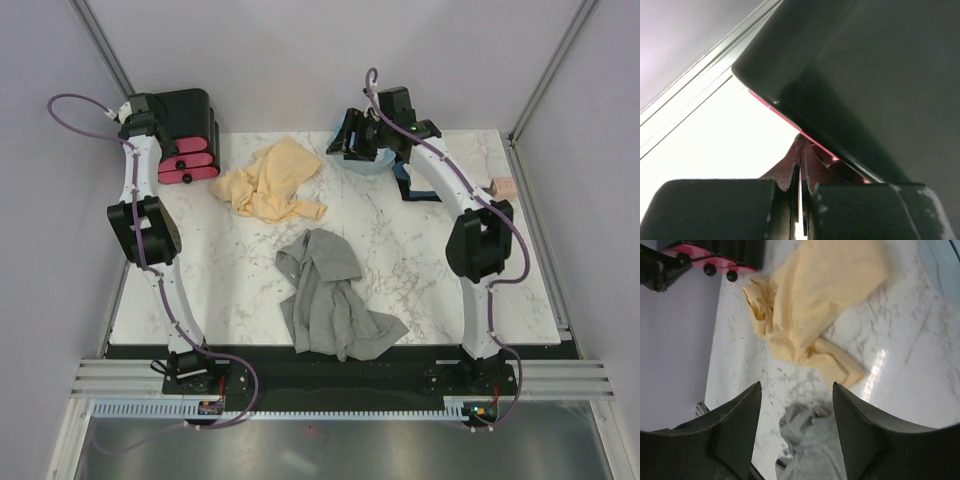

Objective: Fold and stack the t-shirts

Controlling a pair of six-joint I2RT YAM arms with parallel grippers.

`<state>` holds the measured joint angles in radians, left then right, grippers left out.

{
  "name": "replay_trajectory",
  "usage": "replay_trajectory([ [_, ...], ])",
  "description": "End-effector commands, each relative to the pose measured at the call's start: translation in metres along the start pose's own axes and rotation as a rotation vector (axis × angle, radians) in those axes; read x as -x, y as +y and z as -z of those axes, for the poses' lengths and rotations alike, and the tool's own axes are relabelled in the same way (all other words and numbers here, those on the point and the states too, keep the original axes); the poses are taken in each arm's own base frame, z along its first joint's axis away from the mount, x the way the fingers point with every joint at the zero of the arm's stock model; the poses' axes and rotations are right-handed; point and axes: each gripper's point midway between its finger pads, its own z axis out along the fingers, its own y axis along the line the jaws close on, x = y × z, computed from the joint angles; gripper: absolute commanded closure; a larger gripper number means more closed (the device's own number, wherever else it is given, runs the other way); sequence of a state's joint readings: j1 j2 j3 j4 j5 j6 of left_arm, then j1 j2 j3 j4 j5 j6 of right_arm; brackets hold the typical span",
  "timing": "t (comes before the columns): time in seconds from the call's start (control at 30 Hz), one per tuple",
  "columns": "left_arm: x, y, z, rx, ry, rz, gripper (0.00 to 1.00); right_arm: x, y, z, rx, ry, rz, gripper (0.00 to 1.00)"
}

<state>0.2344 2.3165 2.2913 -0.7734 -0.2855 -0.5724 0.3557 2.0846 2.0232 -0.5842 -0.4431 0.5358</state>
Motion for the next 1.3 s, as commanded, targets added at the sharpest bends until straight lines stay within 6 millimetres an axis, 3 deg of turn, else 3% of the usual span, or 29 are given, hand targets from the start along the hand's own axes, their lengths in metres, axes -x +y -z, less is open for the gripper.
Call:
replay_trajectory([
  [0.0, 0.012, -0.002, 0.011, -0.005, -0.017, 0.034, 0.98, 0.028, 0.044, -0.042, 0.172, -0.036, 0.006, 0.34],
  [0.03, 0.014, -0.002, 0.013, -0.011, -0.021, 0.026, 0.98, 0.042, 0.061, -0.038, 0.216, -0.073, 0.021, 0.34],
  [0.13, 0.02, -0.008, 0.028, -0.055, -0.019, 0.023, 0.95, 0.046, 0.066, -0.05, 0.272, -0.079, -0.023, 0.35],
  [0.2, 0.013, -0.007, 0.039, -0.071, 0.009, 0.045, 0.82, 0.053, 0.072, -0.049, 0.31, -0.117, -0.02, 0.35],
  [0.23, 0.023, -0.012, 0.064, -0.113, -0.006, 0.067, 0.78, 0.052, 0.07, -0.052, 0.315, -0.117, -0.03, 0.35],
  [0.27, 0.023, -0.01, 0.073, -0.115, -0.006, 0.084, 0.71, 0.052, 0.068, -0.06, 0.329, -0.114, -0.053, 0.35],
  [0.3, 0.008, -0.004, 0.075, -0.1, 0.029, 0.101, 0.68, 0.058, 0.073, -0.062, 0.365, -0.135, -0.049, 0.35],
  [0.33, 0.007, -0.008, 0.088, -0.12, 0.021, 0.093, 0.66, 0.063, 0.085, -0.06, 0.426, -0.138, -0.038, 0.36],
  [0.37, 0.017, -0.008, 0.111, -0.133, -0.017, 0.095, 0.64, 0.059, 0.077, -0.074, 0.448, -0.118, -0.072, 0.36],
  [0.43, 0.011, -0.01, 0.128, -0.157, -0.02, 0.081, 0.63, 0.076, 0.095, -0.068, 0.593, -0.148, -0.11, 0.38],
  [0.53, 0.018, -0.021, 0.166, -0.213, -0.065, 0.062, 0.62, 0.091, 0.094, -0.075, 0.768, -0.206, -0.224, 0.4],
  [0.57, 0.027, -0.023, 0.185, -0.234, -0.101, 0.061, 0.6, 0.091, 0.077, -0.094, 0.784, -0.243, -0.263, 0.4],
  [0.67, 0.047, -0.013, 0.204, -0.184, -0.202, 0.067, 0.55, 0.098, 0.06, -0.108, 0.834, -0.302, -0.396, 0.4],
  [0.77, 0.07, 0.004, 0.199, -0.096, -0.298, 0.065, 0.53, 0.088, 0.06, -0.116, 0.841, -0.291, -0.429, 0.41],
  [0.87, 0.078, 0.008, 0.171, -0.086, -0.265, 0.085, 0.53, 0.074, 0.08, -0.115, 0.842, -0.249, -0.379, 0.39],
  [0.97, 0.094, -0.008, 0.169, -0.133, -0.287, 0.144, 0.57, 0.057, 0.098, -0.11, 0.889, -0.179, -0.363, 0.38],
  [1.07, 0.093, -0.029, 0.161, -0.204, -0.245, 0.191, 0.62, 0.047, 0.113, -0.096, 0.917, -0.128, -0.307, 0.37],
  [1.1, 0.091, -0.034, 0.159, -0.219, -0.23, 0.202, 0.63, 0.042, 0.109, -0.098, 0.905, -0.115, -0.309, 0.37],
  [1.27, 0.087, -0.038, 0.145, -0.204, -0.213, 0.231, 0.64, 0.038, 0.117, -0.085, 0.935, -0.072, -0.273, 0.37],
])
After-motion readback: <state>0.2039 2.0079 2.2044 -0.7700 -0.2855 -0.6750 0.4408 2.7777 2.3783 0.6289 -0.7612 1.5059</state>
